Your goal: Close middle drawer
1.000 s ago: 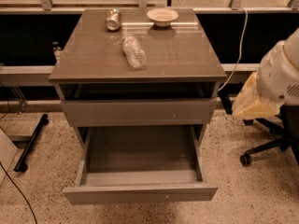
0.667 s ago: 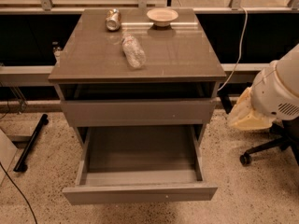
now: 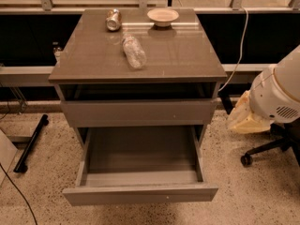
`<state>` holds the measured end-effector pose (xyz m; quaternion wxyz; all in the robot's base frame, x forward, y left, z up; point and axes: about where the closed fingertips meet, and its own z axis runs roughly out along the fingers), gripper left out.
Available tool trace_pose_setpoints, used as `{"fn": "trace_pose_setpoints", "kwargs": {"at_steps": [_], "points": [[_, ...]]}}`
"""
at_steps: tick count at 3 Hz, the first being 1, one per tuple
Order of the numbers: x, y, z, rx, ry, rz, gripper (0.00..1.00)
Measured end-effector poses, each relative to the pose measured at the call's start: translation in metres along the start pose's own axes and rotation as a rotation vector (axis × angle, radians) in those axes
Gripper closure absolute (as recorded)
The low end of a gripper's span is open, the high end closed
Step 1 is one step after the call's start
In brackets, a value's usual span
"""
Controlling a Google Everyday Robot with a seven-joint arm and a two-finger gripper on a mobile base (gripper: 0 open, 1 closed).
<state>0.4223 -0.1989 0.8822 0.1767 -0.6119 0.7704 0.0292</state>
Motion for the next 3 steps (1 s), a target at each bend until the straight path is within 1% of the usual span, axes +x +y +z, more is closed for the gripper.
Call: {"fn": "trace_pose_setpoints", "kwargs": {"at_steps": [1, 2, 3], "points": [[0.004, 0.004, 0.021, -0.010, -0.008, 0.017, 1.00], [0.009, 0.009, 0.061, -0.023, -0.029, 0.024, 1.00], [0.016, 0.014, 0.102, -0.030, -0.068, 0.058, 1.00]]}}
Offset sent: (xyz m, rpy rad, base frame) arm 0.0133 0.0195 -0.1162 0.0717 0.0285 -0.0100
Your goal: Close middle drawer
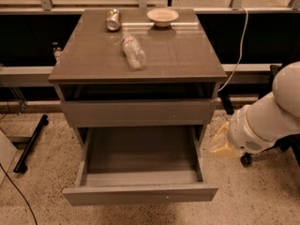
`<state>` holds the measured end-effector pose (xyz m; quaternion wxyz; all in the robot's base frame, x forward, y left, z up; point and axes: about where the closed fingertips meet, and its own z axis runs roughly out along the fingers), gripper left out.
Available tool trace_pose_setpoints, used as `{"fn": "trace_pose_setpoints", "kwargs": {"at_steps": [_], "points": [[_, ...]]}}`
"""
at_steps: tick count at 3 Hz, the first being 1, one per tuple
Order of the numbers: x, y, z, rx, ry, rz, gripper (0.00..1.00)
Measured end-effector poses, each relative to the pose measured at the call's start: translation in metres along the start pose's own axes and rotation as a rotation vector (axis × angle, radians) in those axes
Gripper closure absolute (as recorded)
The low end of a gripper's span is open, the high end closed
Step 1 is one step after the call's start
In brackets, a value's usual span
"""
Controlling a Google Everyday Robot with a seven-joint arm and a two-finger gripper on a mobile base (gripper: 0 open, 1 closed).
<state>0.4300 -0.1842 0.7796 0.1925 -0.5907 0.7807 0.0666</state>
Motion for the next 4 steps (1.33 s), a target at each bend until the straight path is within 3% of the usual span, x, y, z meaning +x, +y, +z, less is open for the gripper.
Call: {"fn": "trace_pose_setpoints", "kwargs": {"at_steps": [1, 3, 4], "points": [[0.016, -0.004, 0.040, -0.035, -0.039, 0.067, 1.00], [0.017, -0.005, 0.068, -0.033, -0.044, 0.103, 1.00], [0.031, -0.002, 0.103, -0.048, -0.050, 0.156, 1.00]]}}
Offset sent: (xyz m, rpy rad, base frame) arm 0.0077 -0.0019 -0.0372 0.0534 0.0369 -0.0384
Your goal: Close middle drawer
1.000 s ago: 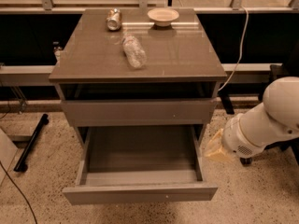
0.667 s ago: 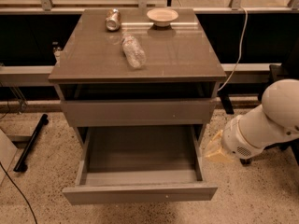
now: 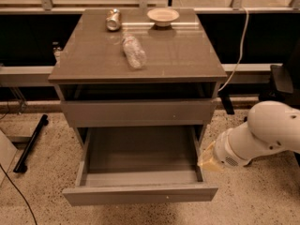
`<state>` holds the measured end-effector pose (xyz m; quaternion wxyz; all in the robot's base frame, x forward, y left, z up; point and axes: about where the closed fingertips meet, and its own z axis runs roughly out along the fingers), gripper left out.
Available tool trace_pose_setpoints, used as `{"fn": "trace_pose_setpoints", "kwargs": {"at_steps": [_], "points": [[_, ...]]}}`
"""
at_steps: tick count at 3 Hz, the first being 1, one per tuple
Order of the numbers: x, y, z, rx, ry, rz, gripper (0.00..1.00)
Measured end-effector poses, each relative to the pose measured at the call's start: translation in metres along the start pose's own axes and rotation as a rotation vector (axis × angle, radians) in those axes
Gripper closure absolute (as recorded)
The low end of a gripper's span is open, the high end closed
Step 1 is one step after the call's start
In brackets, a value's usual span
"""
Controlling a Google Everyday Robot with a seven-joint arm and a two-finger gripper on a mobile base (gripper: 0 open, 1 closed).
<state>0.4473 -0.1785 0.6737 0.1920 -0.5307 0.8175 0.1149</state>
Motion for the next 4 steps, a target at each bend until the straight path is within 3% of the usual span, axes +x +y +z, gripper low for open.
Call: {"fn": "trace_pose_setpoints", "kwargs": {"at_steps": [1, 2, 4], "points": [[0.025, -0.001, 0.045, -0.019, -0.025, 0.079, 1.00], [0.041, 0.000, 0.071, -0.039, -0.054, 0.138, 1.00], [0.048, 0.005, 0.090, -0.062, -0.031, 0.158, 1.00]]}}
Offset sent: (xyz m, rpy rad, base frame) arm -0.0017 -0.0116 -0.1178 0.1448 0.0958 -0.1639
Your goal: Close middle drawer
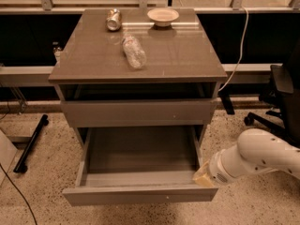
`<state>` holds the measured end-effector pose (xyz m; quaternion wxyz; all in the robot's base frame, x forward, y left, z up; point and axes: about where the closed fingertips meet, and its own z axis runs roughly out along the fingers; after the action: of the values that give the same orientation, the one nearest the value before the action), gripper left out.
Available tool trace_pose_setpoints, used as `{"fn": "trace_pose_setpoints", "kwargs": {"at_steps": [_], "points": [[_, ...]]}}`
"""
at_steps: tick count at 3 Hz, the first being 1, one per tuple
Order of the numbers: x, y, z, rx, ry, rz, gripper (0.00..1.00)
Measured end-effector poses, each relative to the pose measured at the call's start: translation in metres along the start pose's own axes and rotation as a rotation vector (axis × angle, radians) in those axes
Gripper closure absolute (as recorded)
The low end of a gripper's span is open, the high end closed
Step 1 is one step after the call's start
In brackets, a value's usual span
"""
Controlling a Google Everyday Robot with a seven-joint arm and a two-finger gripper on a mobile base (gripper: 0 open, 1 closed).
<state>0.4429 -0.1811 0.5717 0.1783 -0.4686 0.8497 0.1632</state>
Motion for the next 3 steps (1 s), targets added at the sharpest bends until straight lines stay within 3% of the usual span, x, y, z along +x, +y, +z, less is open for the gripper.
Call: {"fn": "trace_pose_setpoints", "kwargs": {"at_steps": [2, 3], "points": [[0.032, 0.004, 0.064, -0.045, 0.048, 0.060, 1.00], [0.040, 0.000, 0.092, -0.049, 0.003, 0.097, 1.00]]}}
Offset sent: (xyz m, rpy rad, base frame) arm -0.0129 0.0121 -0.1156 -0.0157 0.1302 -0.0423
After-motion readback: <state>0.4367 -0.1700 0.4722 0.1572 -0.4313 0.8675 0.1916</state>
